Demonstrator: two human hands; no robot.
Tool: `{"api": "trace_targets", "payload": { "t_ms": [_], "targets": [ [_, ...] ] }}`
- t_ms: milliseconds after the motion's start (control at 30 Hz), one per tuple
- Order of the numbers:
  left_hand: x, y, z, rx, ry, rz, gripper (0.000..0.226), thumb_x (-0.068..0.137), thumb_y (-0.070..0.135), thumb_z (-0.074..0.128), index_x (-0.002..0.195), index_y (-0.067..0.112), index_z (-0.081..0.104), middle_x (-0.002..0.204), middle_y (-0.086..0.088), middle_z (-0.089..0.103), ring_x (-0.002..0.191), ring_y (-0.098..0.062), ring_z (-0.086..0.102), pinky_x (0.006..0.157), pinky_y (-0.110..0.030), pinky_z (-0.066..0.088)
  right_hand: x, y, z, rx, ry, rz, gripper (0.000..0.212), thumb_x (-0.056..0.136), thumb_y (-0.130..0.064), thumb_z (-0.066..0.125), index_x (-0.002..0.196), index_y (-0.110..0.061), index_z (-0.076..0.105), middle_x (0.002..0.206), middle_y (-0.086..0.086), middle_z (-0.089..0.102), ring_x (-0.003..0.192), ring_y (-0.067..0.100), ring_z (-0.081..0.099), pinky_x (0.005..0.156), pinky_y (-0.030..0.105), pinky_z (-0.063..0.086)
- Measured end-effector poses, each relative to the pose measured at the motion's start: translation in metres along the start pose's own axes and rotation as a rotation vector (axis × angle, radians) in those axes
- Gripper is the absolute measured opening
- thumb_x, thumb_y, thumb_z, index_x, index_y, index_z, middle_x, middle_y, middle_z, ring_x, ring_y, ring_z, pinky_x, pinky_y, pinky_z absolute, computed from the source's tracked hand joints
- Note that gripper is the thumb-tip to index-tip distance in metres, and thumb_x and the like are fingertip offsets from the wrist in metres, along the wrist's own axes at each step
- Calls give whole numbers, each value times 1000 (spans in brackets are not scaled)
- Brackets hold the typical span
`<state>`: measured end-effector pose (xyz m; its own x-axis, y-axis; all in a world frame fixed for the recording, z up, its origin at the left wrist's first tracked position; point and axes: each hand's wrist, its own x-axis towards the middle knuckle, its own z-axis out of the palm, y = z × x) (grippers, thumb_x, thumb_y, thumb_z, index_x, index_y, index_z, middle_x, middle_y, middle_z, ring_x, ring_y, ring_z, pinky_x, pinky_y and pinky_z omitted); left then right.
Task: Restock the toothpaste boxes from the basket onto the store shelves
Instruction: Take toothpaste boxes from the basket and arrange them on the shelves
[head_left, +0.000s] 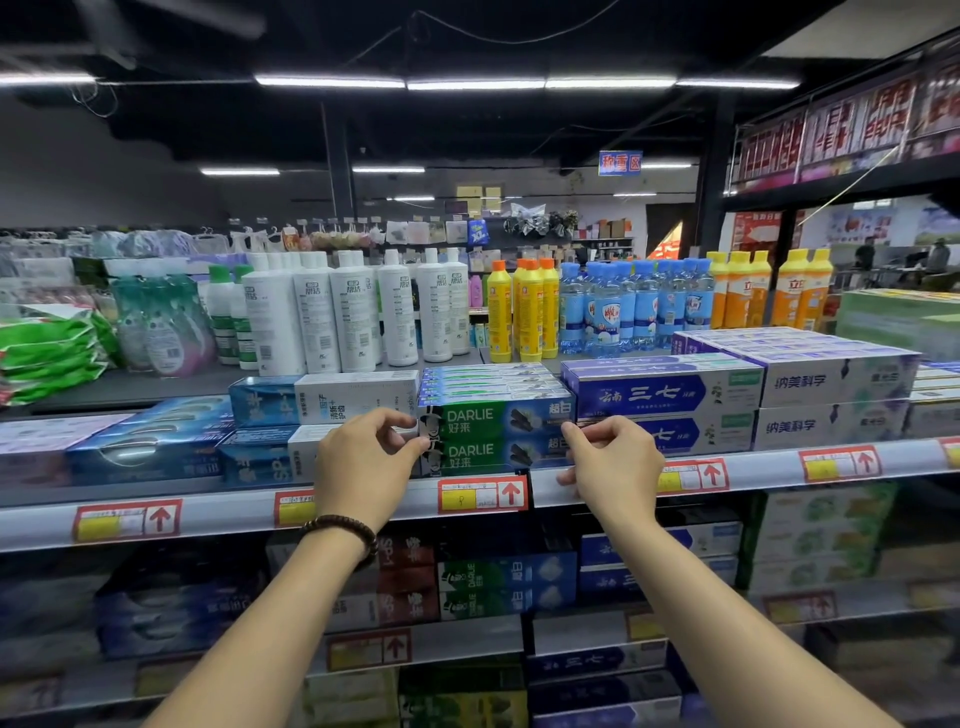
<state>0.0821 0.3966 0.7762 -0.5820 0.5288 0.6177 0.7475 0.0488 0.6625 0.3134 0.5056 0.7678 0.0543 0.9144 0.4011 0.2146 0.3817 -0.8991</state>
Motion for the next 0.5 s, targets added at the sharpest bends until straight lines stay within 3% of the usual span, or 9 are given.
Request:
{"api": "trace_targets", "payload": {
  "t_ms": [333, 500],
  "targets": [
    [-9, 0, -5, 5, 14, 44, 18, 83, 36, 87, 88, 36, 71, 72, 14, 66, 77, -6, 65, 77, -34, 58, -11, -1, -8, 10, -23, 11, 20, 96, -31, 78, 90, -15, 67, 71, 0, 75, 53, 13, 74, 67, 50, 66],
    [-25, 0, -12, -40, 35, 59, 18, 89, 32, 82, 84, 33, 65, 73, 13, 66, 74, -2, 63, 69, -24, 52, -29, 4, -10, 13, -48, 26, 19, 97, -32, 76, 91, -17, 67, 73, 2, 74, 53, 14, 74, 66, 49, 65]
  ]
}}
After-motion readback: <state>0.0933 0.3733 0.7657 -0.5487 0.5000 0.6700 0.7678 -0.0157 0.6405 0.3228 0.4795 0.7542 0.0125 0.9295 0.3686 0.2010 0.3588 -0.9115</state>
